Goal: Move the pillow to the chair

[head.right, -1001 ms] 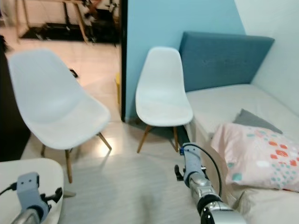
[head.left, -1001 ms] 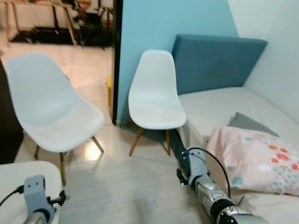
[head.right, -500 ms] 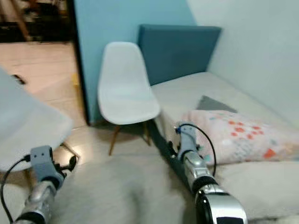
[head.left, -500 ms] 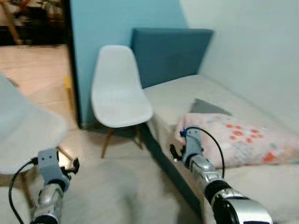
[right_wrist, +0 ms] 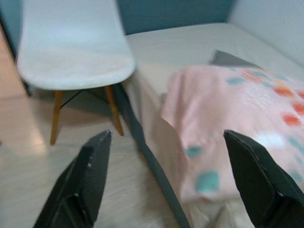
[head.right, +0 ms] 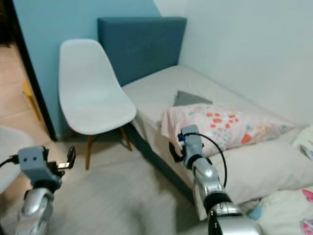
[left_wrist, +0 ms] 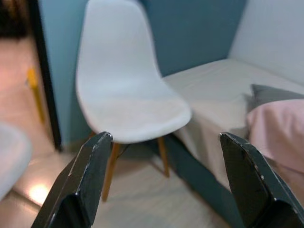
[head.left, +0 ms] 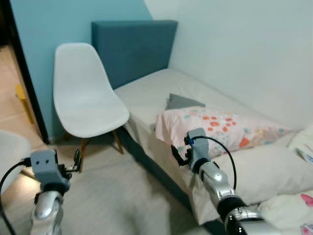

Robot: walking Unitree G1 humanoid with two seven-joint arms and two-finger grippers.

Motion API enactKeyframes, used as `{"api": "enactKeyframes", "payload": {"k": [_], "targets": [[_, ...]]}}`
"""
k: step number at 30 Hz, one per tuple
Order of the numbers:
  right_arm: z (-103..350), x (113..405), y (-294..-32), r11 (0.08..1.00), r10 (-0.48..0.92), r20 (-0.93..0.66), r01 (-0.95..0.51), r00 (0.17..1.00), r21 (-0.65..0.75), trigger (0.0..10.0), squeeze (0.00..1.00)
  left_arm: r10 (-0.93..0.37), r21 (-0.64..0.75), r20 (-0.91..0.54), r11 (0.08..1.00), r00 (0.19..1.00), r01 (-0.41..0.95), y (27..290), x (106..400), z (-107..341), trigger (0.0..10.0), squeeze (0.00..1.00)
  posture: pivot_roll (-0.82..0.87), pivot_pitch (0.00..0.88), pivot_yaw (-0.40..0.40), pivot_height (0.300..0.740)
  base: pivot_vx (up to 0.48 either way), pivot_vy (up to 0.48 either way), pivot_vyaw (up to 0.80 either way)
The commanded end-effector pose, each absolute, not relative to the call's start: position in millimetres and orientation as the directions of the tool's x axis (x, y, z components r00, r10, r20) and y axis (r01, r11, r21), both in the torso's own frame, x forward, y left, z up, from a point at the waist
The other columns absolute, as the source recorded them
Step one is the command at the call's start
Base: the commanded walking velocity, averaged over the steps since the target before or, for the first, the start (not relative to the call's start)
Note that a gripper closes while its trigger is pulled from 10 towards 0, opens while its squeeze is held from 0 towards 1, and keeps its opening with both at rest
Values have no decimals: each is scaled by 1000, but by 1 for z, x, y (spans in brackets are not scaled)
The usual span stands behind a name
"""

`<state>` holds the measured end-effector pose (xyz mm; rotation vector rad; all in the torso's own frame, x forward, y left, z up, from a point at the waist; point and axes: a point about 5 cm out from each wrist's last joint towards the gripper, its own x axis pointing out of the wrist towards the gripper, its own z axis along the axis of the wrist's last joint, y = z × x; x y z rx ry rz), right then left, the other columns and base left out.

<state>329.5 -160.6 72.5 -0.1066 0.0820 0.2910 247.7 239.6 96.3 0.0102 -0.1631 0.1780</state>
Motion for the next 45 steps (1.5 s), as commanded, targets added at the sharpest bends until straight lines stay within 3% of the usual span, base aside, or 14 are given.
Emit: {"api": "enactKeyframes", "payload": {"k": [1, 8, 13, 16, 22, 29, 45], "targets": [[81, 331, -170, 961, 262, -65, -267, 963, -78, 10000, 0, 144, -5, 191, 989, 971, -146, 229, 252, 107, 10000, 0, 37, 0, -138, 740, 0, 0, -788], [94, 293, -188, 973, 180, 8, -177, 984, -149, 10000, 0, 11, 27, 216, 999, 976, -17, 180, 217, 142, 10000, 0, 45, 0, -115, 740, 0, 0, -788], [108, 277, -182, 971, 216, 40, -211, 976, -114, 10000, 0, -13, 34, 178, 999, 984, 7, 167, 202, 143, 10000, 0, 21, 0, -89, 740, 0, 0, -788], [93, 270, -167, 965, 260, -21, -261, 965, -39, 10000, 0, 26, -3, 117, 1000, 993, -25, 175, 199, 136, 10000, 0, 29, 0, -85, 740, 0, 0, -781], [85, 277, -166, 968, 251, -57, -252, 966, -3, 10000, 0, 68, 34, 94, 997, 993, -72, 181, 201, 136, 10000, 0, 38, 0, -85, 740, 0, 0, -769], [88, 280, -164, 965, 261, -63, -258, 963, 52, 10000, 0, 252, 79, 33, 964, 967, -254, 202, 202, 126, 10000, 0, 33, 0, -97, 740, 0, 0, -742], [91, 285, -167, 962, 273, -84, -270, 958, 46, 10000, 0, 327, 22, -1, 945, 945, -327, 207, 207, 124, 10000, 0, 14, 0, -110, 740, 293, 0, 0]]}}
